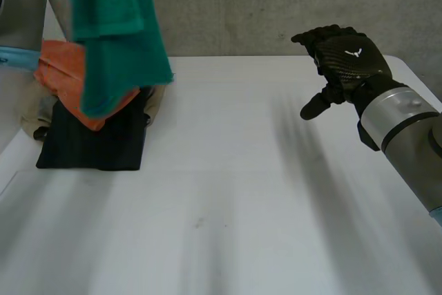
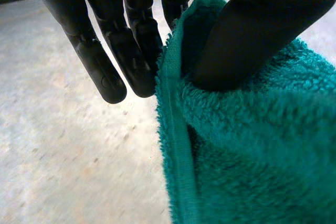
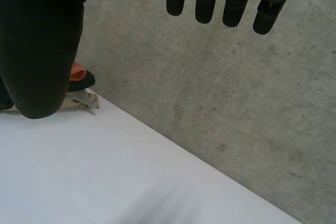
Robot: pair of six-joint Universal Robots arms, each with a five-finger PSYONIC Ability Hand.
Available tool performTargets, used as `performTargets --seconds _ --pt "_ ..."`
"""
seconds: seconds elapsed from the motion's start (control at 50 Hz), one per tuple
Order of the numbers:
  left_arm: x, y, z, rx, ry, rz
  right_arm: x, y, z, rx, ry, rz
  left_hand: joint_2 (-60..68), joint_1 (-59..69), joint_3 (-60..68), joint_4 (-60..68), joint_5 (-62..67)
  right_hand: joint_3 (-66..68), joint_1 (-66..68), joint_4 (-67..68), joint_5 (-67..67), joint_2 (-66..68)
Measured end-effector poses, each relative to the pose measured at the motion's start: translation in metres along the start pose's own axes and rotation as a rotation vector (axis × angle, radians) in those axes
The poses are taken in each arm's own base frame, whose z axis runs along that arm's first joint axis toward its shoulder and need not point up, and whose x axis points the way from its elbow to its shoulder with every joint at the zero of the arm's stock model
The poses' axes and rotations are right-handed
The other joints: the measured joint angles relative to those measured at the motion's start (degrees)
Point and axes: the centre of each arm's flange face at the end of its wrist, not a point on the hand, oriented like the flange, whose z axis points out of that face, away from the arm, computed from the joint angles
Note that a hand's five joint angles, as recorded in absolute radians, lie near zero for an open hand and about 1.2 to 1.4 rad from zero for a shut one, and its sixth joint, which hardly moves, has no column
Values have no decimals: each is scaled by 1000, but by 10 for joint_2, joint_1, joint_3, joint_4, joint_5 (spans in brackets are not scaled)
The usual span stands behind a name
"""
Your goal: Fold the laundry.
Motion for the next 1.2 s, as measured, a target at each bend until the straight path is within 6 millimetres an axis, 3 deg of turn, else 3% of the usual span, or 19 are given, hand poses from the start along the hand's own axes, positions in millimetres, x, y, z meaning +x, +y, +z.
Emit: performTargets --seconds 0.08,0.18,0.26,0.32,0.38,0.42,0.44,0.52,0.68,0.86,0.94,1.0,1.06,1.2 --pt "16 -10 -8 -32 12 -50 8 0 3 0 20 2 0 0 0 0 0 0 0 0 0 0" --pt "32 16 -34 -198 29 -79 18 4 8 -12 45 10 0 0 0 0 0 0 0 0 0 0" --pt "49 64 -88 -465 72 -93 28 10 14 -44 66 23 0 0 0 0 0 0 0 0 0 0" --pt "57 88 -121 -601 99 -93 32 15 16 -73 67 30 0 0 0 0 0 0 0 0 0 0" --pt "67 118 -181 -807 146 -73 34 25 20 -143 45 39 1 0 0 0 0 0 0 0 0 0" --pt "68 123 -191 -839 155 -65 33 28 20 -162 35 41 1 0 0 0 0 0 0 0 0 0" --pt "69 130 -215 -903 173 -41 30 35 20 -213 2 43 1 0 0 0 0 0 0 0 0 0" --pt "68 130 -240 -937 197 1 14 52 17 -341 -108 56 1 0 0 0 0 0 0 0 0 0" --pt "68 86 -230 -796 209 14 -36 81 12 -471 -275 173 1 0 0 0 0 0 0 0 0 0" --pt "69 30 -214 -655 217 -39 -95 117 31 -391 -288 374 1 0 0 0 0 0 0 0 0 0" --pt "69 15 -209 -614 213 -51 -107 124 37 -363 -262 388 1 0 0 0 0 50 42 49 39 49" --pt "67 -4 -198 -549 202 -64 -117 127 44 -331 -217 370 1 0 0 0 0 441 444 440 433 455" --pt "65 -12 -191 -511 194 -67 -111 114 50 -286 -179 335 1 0 0 0 0 550 512 551 529 555" --pt "59 -9 -177 -484 156 -66 -45 15 62 36 -21 140 2 0 1 0 0 559 512 561 530 556"
